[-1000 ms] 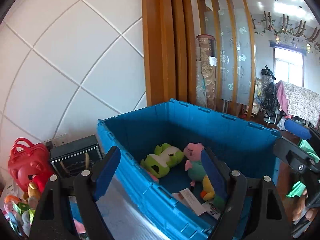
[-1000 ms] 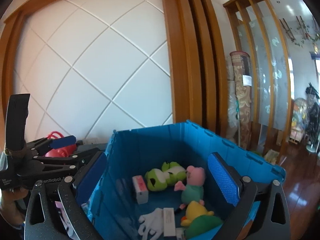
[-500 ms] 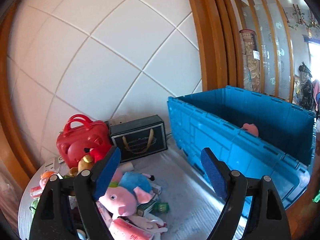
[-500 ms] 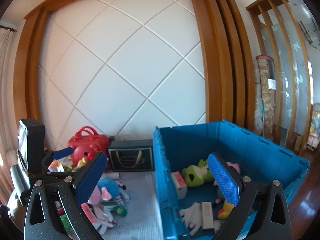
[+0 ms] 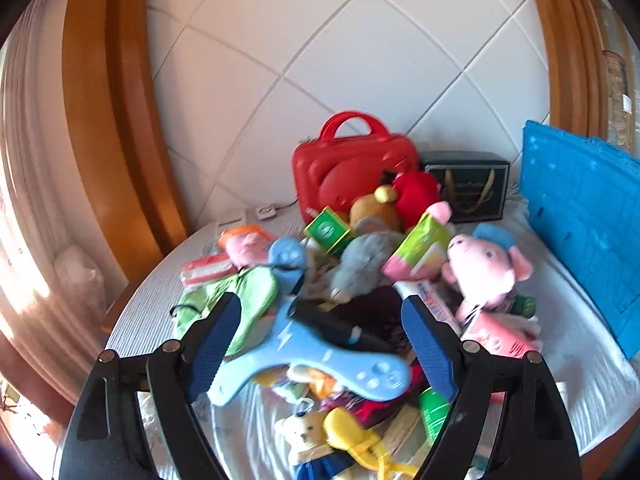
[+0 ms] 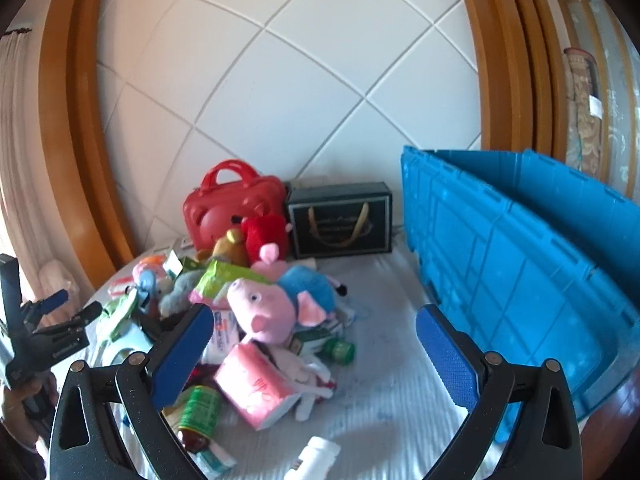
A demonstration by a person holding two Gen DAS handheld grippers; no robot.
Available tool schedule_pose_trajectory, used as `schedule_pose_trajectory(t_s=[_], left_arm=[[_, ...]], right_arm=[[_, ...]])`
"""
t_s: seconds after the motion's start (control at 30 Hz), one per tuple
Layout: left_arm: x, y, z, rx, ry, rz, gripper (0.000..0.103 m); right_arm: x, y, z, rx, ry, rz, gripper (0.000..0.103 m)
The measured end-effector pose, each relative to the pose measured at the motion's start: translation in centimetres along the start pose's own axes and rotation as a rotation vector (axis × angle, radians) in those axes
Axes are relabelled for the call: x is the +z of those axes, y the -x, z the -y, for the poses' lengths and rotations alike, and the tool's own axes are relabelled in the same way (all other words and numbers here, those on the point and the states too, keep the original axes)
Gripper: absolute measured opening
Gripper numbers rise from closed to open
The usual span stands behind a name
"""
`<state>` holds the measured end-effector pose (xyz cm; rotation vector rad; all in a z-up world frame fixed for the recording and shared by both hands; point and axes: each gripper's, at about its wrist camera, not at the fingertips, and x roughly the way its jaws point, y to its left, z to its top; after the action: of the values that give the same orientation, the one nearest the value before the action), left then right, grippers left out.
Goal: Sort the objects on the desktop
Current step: 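Withdraw both grippers from the crate back over the heap, then grasp the green bottle with the left gripper while the right grasps the pink tissue box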
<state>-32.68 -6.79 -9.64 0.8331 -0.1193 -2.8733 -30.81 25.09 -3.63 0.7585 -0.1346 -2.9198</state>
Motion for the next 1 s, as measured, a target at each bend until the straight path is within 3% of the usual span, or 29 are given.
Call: schedule_pose_trajectory(t_s=[0.13,0.33,0.57,0.63,0.8,1.0], left_arm=[[-2.6,-1.7,-2.8,0.02,0.018,-0.078,0.083],[-5.0,-3.2,-1.9,-0.051,0.004,-0.143,0.083],[-7.4,-5.4,4.2,-0.297,0.012,-0.299,0.082],[-8.2,-5.9,6.3,-0.337,-0.002,-0.338,0.082],[-9.7,-7.3,10.2,-0.386,-0.021,-0.421,0.082],[-11.3,-10.3,12.4,-0.359,-0.026,-0.507,0.082]], right_arm=[[-3.4,-3.9,-2.9,0.02,0.058,-0.107,0.103],[-6.7,-9.9,-5.4,0.088,0.105,-0.289,0.103],[-6.9,-11.9,-5.6,0.102,0.128,-0.313,0.103],[-6.5,-12.2,-5.3,0.094,0.158,-0.316,0.103],[-6.1,-13.6,-3.5,0.107,0.14,-0.336,0.103],[-6.3,-16.1,-3.3,0.179,0.202,-0.395,0.103]])
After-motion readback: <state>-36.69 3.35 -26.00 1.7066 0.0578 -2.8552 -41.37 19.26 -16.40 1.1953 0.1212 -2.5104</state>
